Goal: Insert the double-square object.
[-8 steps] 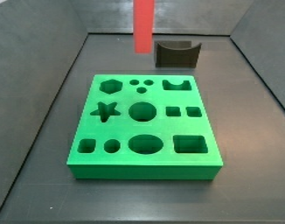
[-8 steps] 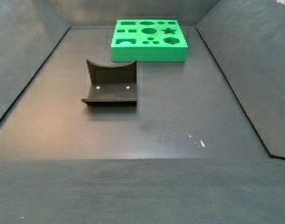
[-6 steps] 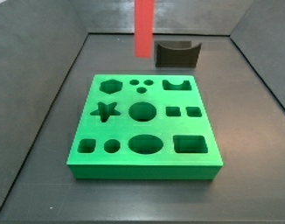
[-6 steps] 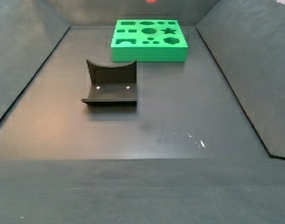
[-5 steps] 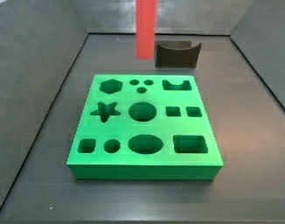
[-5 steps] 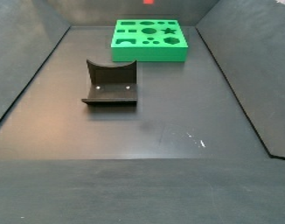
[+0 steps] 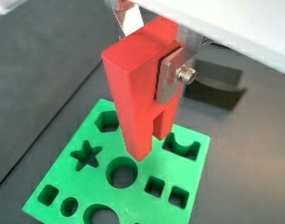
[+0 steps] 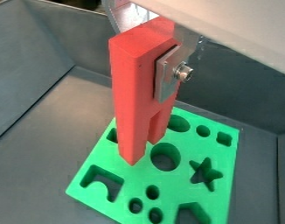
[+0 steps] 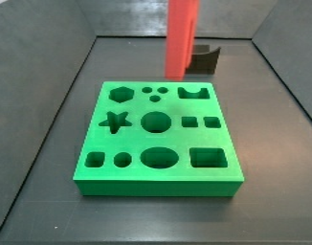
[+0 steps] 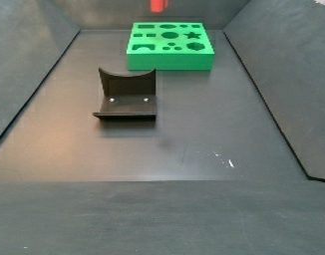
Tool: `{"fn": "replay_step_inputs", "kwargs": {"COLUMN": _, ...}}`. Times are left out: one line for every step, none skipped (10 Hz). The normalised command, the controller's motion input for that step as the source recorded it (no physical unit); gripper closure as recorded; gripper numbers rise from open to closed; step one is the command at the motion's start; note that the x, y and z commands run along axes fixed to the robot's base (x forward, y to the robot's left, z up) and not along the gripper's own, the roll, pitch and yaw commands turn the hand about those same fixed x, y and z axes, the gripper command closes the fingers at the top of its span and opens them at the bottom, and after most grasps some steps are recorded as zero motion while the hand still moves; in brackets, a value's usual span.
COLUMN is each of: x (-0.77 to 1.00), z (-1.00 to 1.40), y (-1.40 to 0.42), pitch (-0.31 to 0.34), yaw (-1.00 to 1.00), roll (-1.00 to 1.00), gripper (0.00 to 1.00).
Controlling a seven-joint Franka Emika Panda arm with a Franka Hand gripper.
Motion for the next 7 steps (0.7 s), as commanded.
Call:
{"fn": "replay_step_inputs", "kwargs": {"x": 0.51, "z": -0.22, "y": -0.09, "pitch": 0.0, "yaw": -0.61, "roll": 0.01, "gripper": 1.0}}
{"fn": "replay_step_inputs", "kwargs": {"x": 0.48, "z": -0.19, "y": -0.09, "pitch": 0.0, "yaw": -0.62, "roll": 0.0, "gripper": 1.0}}
{"fn": "replay_step_inputs", "kwargs": {"x": 0.35, "z": -0.16, "y": -0.08, "pitch": 0.0, "yaw": -0.73, "roll": 0.0, "gripper": 1.0}}
{"fn": "replay_step_inputs", "kwargs": {"x": 0.15, "z": -0.15, "y": -0.05, "pitch": 0.017, "yaw": -0.86, "roll": 0.0, "gripper": 1.0}}
{"fn": "replay_step_inputs", "kwargs": {"x": 0.01, "z": -0.15, "y": -0.02, "pitch": 0.029, "yaw": -0.95, "roll": 0.0, "gripper": 1.0}}
{"fn": "replay_step_inputs", "kwargs": {"x": 0.0, "z": -0.16, "y": 0.0, "pitch": 0.027, "yaw": -1.0, "roll": 0.0, "gripper": 1.0}}
{"fn": "replay_step_inputs", "kwargs": {"x": 0.0, "z": -0.15, "y": 0.0, "pitch": 0.011, "yaw": -1.0, "roll": 0.01, "gripper": 1.0}}
